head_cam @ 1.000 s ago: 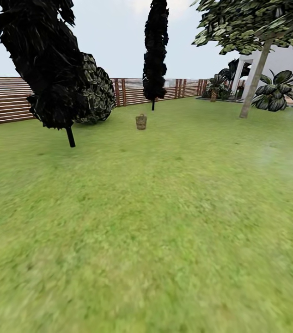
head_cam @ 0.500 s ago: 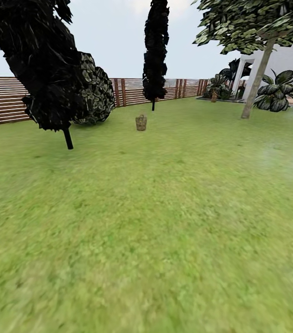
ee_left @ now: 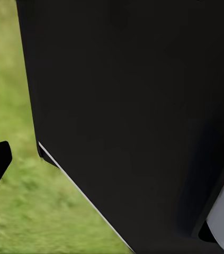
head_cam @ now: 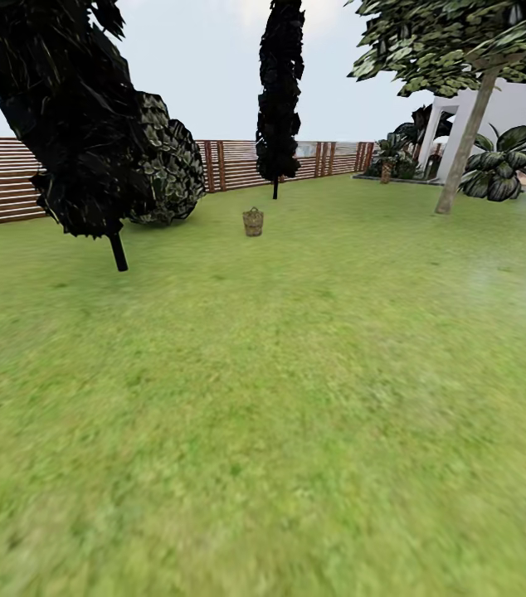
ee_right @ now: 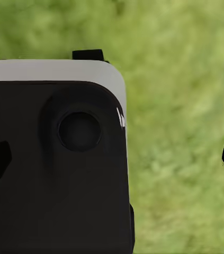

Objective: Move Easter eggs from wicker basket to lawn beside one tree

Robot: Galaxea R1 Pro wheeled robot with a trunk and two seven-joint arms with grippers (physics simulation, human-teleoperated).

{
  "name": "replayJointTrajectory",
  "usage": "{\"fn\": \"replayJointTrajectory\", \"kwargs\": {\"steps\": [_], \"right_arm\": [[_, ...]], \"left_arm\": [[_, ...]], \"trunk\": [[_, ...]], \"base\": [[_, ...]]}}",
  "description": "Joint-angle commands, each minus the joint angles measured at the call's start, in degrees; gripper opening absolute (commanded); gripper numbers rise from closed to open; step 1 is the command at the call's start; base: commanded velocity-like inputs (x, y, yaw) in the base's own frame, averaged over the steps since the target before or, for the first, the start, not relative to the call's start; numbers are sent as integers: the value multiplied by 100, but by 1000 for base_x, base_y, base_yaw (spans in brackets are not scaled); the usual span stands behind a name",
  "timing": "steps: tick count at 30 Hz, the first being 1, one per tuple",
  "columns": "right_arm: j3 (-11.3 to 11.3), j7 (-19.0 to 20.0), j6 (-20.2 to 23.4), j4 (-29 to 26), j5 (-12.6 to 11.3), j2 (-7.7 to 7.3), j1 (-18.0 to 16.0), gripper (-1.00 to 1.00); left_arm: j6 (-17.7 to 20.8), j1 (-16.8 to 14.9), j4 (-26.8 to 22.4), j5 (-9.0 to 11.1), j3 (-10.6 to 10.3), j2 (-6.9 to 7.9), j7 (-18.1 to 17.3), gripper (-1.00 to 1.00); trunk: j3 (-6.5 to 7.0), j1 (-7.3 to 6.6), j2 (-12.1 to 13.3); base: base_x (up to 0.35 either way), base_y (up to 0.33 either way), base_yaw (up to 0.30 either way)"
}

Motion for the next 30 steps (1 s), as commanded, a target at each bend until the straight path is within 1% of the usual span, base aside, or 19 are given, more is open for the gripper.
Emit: {"fn": "replayJointTrajectory", "kwargs": {"steps": [1, 30], "right_arm": [[-28, -4, -24, 5, 3, 1, -3, 100], [-28, -4, -24, 5, 3, 1, -3, 100]], "left_arm": [[-3, 3, -10, 18, 3, -1, -2, 100], [-3, 0, -10, 16, 2, -1, -2, 100]], "trunk": [[-4, 3, -2], [-4, 3, -2]], "base": [[279, 0, 0], [226, 0, 0]]}}
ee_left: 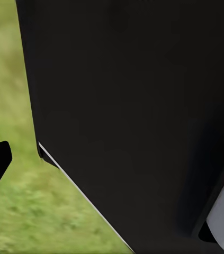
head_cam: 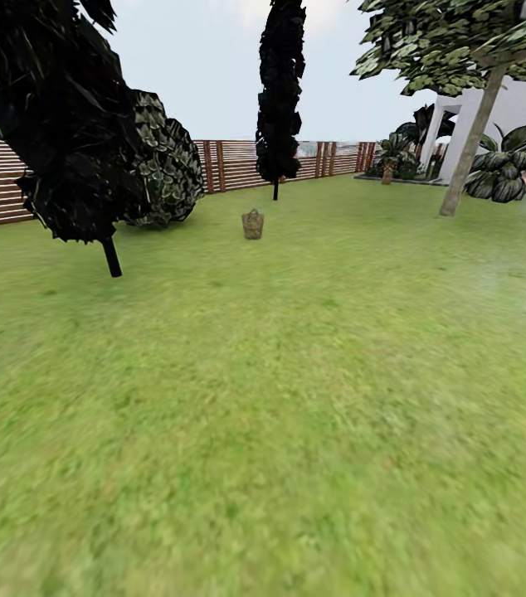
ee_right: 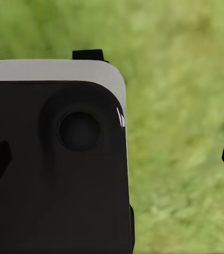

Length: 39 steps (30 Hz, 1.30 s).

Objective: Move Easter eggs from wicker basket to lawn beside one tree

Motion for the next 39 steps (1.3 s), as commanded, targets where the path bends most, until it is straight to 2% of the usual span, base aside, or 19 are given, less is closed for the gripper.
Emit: {"fn": "replayJointTrajectory", "kwargs": {"steps": [1, 39], "right_arm": [[-28, -4, -24, 5, 3, 1, -3, 100], [-28, -4, -24, 5, 3, 1, -3, 100]], "left_arm": [[-3, 2, -10, 18, 3, -1, -2, 100], [-3, 6, -10, 23, 3, -1, -2, 100]], "trunk": [[-4, 2, -2], [-4, 2, -2]], "base": [[212, 0, 0], [178, 0, 0]]}}
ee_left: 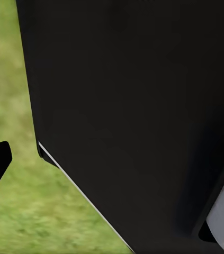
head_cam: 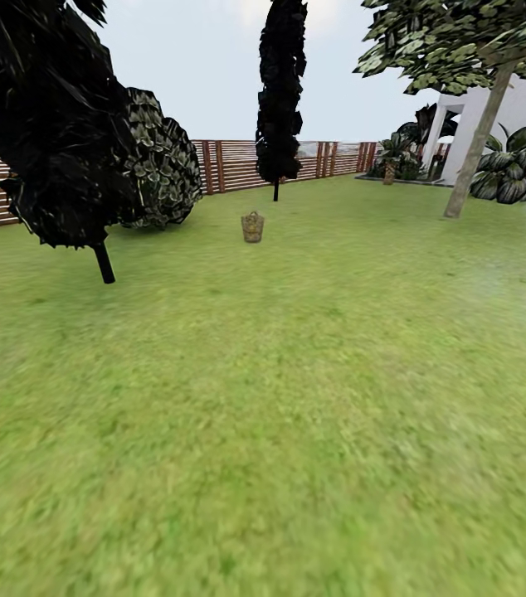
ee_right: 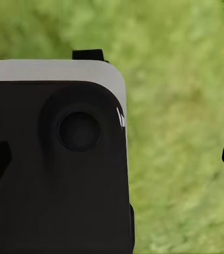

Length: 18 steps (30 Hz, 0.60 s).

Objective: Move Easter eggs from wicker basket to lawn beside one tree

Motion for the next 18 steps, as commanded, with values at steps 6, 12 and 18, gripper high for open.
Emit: {"fn": "replayJointTrajectory", "kwargs": {"steps": [6, 12, 18], "right_arm": [[-28, -4, -24, 5, 3, 1, -3, 100], [-28, -4, -24, 5, 3, 1, -3, 100], [-28, -4, -24, 6, 3, 1, -3, 100]], "left_arm": [[-3, 1, -9, 19, 3, -1, -2, 100], [-3, 2, -10, 20, 3, -1, -2, 100], [-3, 2, -10, 21, 3, -1, -2, 100]], "trunk": [[-4, 2, -2], [-4, 2, -2], [-4, 2, -2]], "base": [[168, 0, 0], [168, 0, 0], [167, 0, 0]]}}
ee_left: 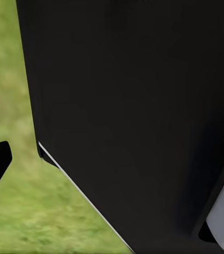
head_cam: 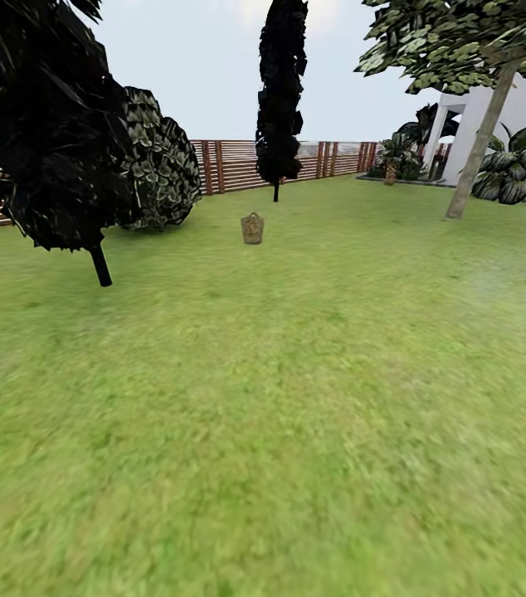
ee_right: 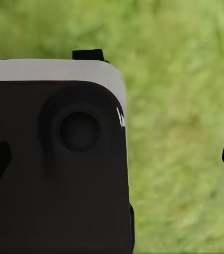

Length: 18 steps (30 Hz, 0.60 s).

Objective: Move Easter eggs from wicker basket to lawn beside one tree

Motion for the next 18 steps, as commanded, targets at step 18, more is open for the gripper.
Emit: {"fn": "replayJointTrajectory", "kwargs": {"steps": [18], "right_arm": [[-28, -4, -24, 7, 3, 1, -3, 100]], "left_arm": [[-3, 4, -8, 16, 3, -1, -2, 100]], "trunk": [[-4, 2, -2]], "base": [[166, 0, 0]]}}
